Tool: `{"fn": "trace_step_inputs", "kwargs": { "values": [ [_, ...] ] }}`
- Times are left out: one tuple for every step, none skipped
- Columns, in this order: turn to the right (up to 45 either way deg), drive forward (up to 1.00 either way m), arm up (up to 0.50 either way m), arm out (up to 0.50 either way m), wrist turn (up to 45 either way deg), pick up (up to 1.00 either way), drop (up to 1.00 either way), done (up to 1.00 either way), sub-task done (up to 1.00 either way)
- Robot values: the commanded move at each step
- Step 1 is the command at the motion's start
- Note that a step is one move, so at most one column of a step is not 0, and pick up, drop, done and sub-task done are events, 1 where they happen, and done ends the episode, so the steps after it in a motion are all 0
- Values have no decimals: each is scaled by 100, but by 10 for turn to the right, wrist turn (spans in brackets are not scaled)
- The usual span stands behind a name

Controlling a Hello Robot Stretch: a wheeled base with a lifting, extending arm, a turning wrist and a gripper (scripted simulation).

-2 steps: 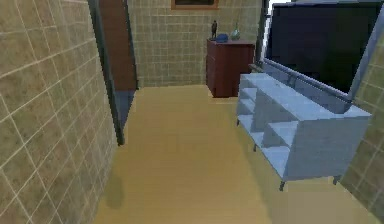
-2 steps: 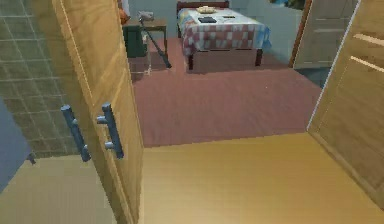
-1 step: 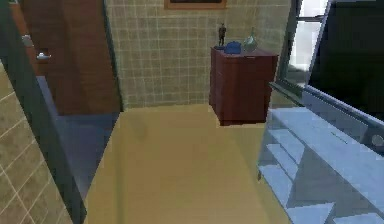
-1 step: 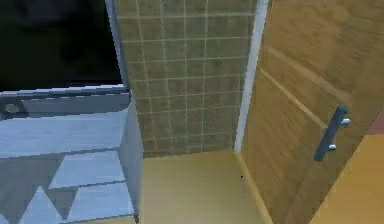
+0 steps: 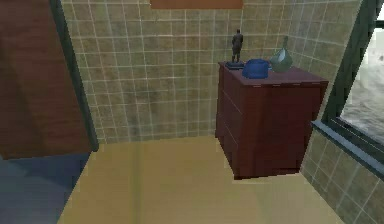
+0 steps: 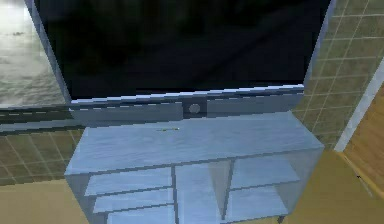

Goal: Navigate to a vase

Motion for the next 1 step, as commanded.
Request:
{"fn": "trace_step_inputs", "kwargs": {
  "values": [
    [30, 0, 0, 0, 0, 0, 0, 0, 0]
  ]
}}
